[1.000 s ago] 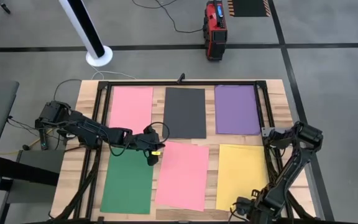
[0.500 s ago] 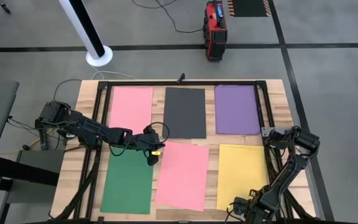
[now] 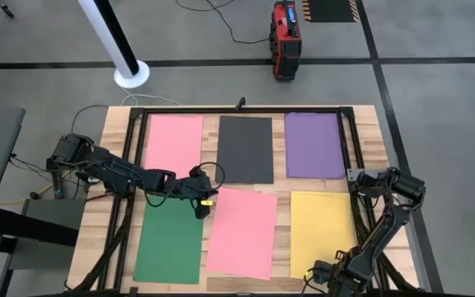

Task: Organize paper
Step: Move the yellow paper to the bottom right directly on top of another, then adjust the bottom pink paper, then stack the top green paper on the other green paper

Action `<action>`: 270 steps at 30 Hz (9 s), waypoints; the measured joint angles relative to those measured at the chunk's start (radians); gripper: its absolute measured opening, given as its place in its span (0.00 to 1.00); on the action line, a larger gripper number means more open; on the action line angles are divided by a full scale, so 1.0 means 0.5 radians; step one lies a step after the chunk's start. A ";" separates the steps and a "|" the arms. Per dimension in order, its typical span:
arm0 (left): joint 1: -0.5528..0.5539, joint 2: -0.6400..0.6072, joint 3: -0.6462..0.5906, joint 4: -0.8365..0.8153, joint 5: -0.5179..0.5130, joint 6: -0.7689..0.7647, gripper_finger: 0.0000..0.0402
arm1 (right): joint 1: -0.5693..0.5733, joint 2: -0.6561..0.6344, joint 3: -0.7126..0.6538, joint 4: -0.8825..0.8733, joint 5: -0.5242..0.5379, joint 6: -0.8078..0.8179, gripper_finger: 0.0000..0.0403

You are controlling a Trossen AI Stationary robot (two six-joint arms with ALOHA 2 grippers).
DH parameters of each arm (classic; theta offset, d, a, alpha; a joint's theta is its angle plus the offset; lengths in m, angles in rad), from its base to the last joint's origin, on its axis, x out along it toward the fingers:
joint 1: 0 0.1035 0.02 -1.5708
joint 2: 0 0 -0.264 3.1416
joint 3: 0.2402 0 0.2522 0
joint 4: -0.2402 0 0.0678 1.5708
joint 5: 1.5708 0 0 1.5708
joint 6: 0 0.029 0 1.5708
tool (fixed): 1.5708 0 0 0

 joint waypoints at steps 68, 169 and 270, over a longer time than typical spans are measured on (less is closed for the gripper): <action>-0.095 -0.359 -0.235 0.268 0.236 0.185 0.00 | -1.397 -0.038 0.002 0.648 1.030 -1.582 0.00; -0.094 -0.643 -0.425 -0.725 -0.449 0.345 0.05 | -1.569 0.020 0.022 0.538 0.891 -2.301 0.17; 0.135 -0.190 -0.063 -1.242 -0.264 0.676 0.13 | -1.630 0.017 0.025 0.629 0.938 -2.525 0.17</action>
